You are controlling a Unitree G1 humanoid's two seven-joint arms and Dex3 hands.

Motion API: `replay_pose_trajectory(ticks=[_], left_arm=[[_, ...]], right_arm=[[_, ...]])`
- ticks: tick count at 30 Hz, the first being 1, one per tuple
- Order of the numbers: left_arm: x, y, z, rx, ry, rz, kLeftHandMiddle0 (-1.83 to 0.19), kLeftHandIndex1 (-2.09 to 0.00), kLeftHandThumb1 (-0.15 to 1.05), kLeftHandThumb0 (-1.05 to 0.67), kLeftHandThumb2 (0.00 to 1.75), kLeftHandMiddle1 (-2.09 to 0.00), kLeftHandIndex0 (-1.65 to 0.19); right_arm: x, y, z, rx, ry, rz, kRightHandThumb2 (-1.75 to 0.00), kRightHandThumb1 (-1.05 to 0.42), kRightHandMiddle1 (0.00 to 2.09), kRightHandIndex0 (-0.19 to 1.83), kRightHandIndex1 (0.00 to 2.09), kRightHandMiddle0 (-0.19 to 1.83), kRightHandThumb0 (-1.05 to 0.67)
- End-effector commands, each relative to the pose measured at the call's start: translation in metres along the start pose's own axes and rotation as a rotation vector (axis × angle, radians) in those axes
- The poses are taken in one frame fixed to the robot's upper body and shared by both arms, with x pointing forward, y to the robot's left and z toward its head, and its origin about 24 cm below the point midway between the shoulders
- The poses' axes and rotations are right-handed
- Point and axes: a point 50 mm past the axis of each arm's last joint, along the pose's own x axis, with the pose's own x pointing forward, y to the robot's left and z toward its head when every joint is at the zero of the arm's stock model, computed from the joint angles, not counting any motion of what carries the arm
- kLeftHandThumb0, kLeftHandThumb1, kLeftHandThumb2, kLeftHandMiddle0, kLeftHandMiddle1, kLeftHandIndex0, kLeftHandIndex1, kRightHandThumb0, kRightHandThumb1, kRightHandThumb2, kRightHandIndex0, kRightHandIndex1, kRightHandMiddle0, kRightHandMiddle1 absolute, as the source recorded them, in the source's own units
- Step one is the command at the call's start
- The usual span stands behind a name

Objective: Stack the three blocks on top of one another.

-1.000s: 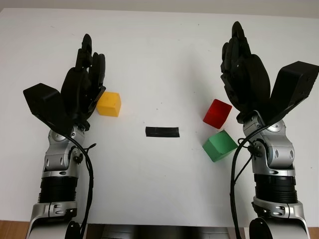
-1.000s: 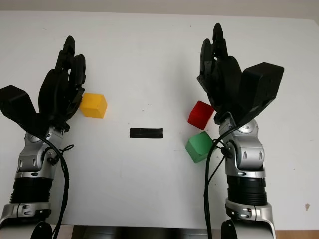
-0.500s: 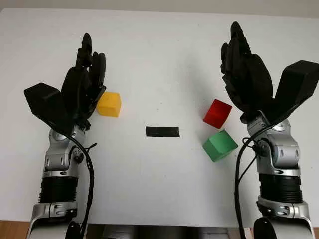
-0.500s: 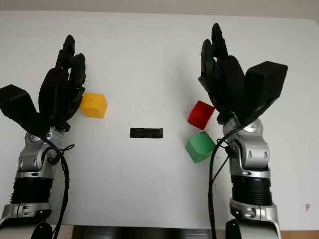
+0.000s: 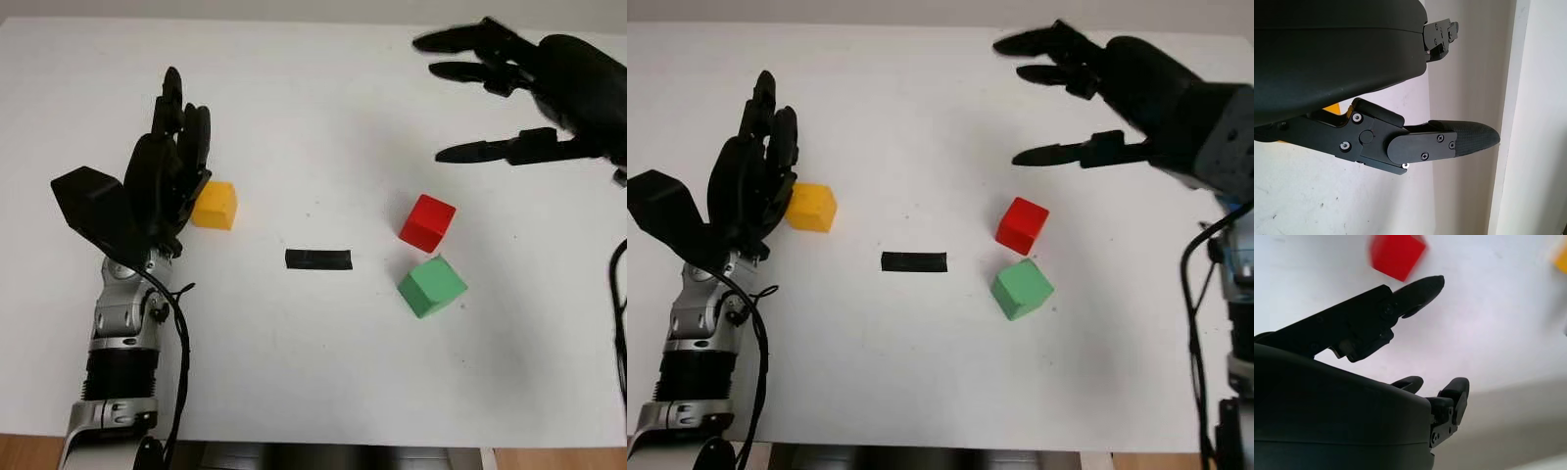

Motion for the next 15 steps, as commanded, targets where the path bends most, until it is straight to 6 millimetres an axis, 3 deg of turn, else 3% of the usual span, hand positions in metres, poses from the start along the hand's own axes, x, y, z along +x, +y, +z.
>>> replay_pose_trajectory(ticks=[1, 10, 15], left_arm=[[-0.001, 0.000, -0.002, -0.005, 0.006, 0.003, 0.18, -0.05, 1.05, -0.73, 0.48, -0.04, 0.16], [0.002, -0.002, 0.000, -0.002, 0.006, -0.003, 0.17, -0.06, 1.05, -0.73, 0.51, -0.05, 0.15], [0.003, -0.002, 0.000, 0.000, 0.011, -0.003, 0.18, -0.05, 1.05, -0.74, 0.49, -0.05, 0.16]], right_arm=[[-0.004, 0.000, 0.004, -0.077, 0.009, 0.051, -0.05, -0.77, 0.24, 0.43, 0.09, 0.45, -0.33], [-0.001, 0.015, 0.014, -0.484, -0.033, 0.236, -0.06, -0.78, 0.12, 0.46, 0.08, 0.55, -0.32], [0.002, 0.021, 0.012, -0.593, -0.052, 0.278, -0.06, -0.79, 0.10, 0.48, 0.08, 0.58, -0.35]])
